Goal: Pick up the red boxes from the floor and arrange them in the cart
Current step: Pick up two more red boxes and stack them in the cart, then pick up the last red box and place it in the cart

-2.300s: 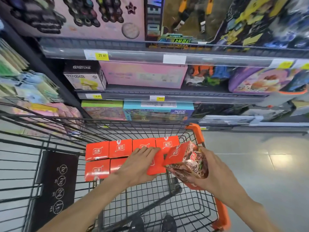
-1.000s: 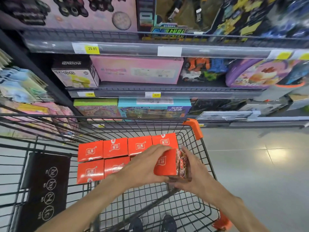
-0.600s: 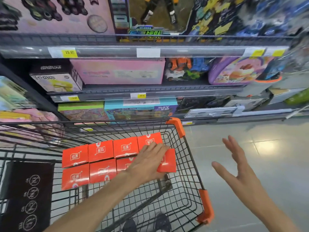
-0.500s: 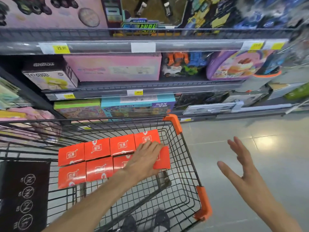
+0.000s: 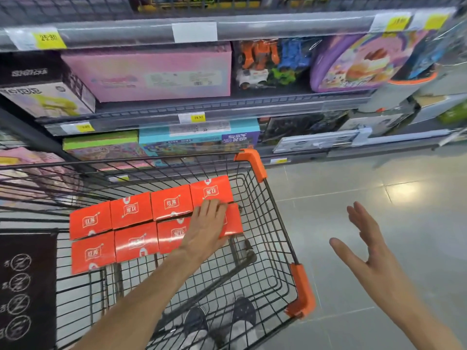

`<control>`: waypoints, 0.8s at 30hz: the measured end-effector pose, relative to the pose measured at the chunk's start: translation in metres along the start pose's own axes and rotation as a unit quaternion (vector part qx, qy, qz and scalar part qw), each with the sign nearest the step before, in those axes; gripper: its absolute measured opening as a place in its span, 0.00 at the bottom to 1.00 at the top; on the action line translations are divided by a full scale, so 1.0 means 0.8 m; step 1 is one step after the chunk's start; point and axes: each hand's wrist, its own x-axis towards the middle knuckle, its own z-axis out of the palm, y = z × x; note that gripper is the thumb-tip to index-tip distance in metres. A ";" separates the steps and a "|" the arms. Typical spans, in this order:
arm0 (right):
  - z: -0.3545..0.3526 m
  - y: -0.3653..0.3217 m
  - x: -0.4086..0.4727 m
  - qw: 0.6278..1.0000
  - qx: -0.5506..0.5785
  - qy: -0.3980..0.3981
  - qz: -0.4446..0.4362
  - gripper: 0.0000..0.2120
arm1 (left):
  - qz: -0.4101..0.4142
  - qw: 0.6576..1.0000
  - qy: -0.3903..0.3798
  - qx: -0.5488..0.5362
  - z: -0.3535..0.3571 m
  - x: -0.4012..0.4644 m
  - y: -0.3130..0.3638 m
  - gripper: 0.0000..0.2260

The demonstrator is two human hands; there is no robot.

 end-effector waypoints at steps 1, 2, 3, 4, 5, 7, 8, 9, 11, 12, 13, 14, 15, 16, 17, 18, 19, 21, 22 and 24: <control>0.002 0.003 0.001 1.000 -0.002 -0.002 0.002 0.39 | -0.001 1.000 0.000 0.002 0.001 0.001 0.001 0.44; 0.004 0.007 0.003 1.000 -0.005 -0.004 0.002 0.39 | -0.003 1.000 -0.002 0.000 0.001 0.001 0.001 0.44; 0.006 0.010 0.004 1.000 -0.010 -0.008 0.000 0.39 | -0.003 1.000 -0.001 -0.004 -0.001 0.000 0.002 0.44; 0.007 0.012 0.005 1.000 -0.013 -0.012 0.001 0.39 | -0.001 1.000 0.000 -0.012 -0.004 -0.001 0.001 0.43; 0.008 0.011 0.005 1.000 -0.015 -0.018 0.002 0.39 | 0.004 1.000 0.001 -0.020 -0.009 -0.002 0.000 0.43; 0.006 0.004 0.007 0.999 -0.023 -0.029 -0.004 0.39 | 0.016 0.999 0.005 -0.040 -0.030 -0.003 -0.006 0.40; 0.003 -0.002 0.008 0.999 -0.029 -0.030 -0.009 0.39 | 0.022 0.999 0.005 -0.050 -0.044 -0.005 -0.010 0.38; -0.002 -0.009 0.010 0.999 -0.036 -0.029 -0.017 0.40 | 0.030 0.998 0.005 -0.052 -0.062 -0.006 -0.016 0.36; -0.016 -0.027 0.013 0.997 -0.058 -0.034 -0.031 0.40 | 0.052 0.998 0.015 -0.039 -0.103 -0.008 -0.027 0.32; -0.026 -0.038 0.014 0.996 -0.073 -0.036 -0.039 0.39 | 0.063 0.997 0.021 -0.035 -0.127 -0.010 -0.032 0.31; -0.037 -0.051 0.014 0.994 -0.091 -0.036 -0.048 0.38 | 0.076 0.996 0.026 -0.030 -0.152 -0.012 -0.034 0.30; -0.050 -0.066 0.011 0.992 -0.107 -0.035 -0.058 0.38 | 0.092 0.995 0.034 -0.022 -0.179 -0.014 -0.035 0.30; -0.065 -0.085 0.008 0.989 -0.124 -0.033 -0.069 0.37 | 0.111 0.993 0.047 -0.009 -0.207 -0.016 -0.035 0.30; -0.080 -0.104 0.004 0.987 -0.140 -0.029 -0.077 0.37 | 0.129 0.990 0.064 0.002 -0.238 -0.019 -0.030 0.30; -0.096 -0.123 0.000 0.984 -0.158 -0.021 -0.083 0.36 | 0.146 0.986 0.080 0.008 -0.269 -0.021 -0.022 0.31; -0.114 -0.142 -0.008 0.981 -0.175 -0.011 -0.085 0.36 | 0.162 0.982 0.096 0.008 -0.303 -0.023 -0.010 0.31; -0.133 -0.161 -0.018 0.978 -0.191 0.001 -0.088 0.35 | 0.178 0.978 0.109 0.007 -0.337 -0.025 0.005 0.31; -0.175 -0.196 -0.043 0.970 -0.221 0.019 -0.101 0.36 | 0.208 0.970 0.125 0.004 -0.401 -0.025 0.041 0.33; -0.198 -0.212 -0.056 0.964 -0.240 0.029 -0.110 0.36 | 0.224 0.966 0.130 0.003 -0.430 -0.023 0.063 0.34; -0.244 -0.240 -0.087 0.952 -0.272 0.060 -0.124 0.36 | 0.258 0.955 0.144 0.009 -0.486 -0.017 0.109 0.36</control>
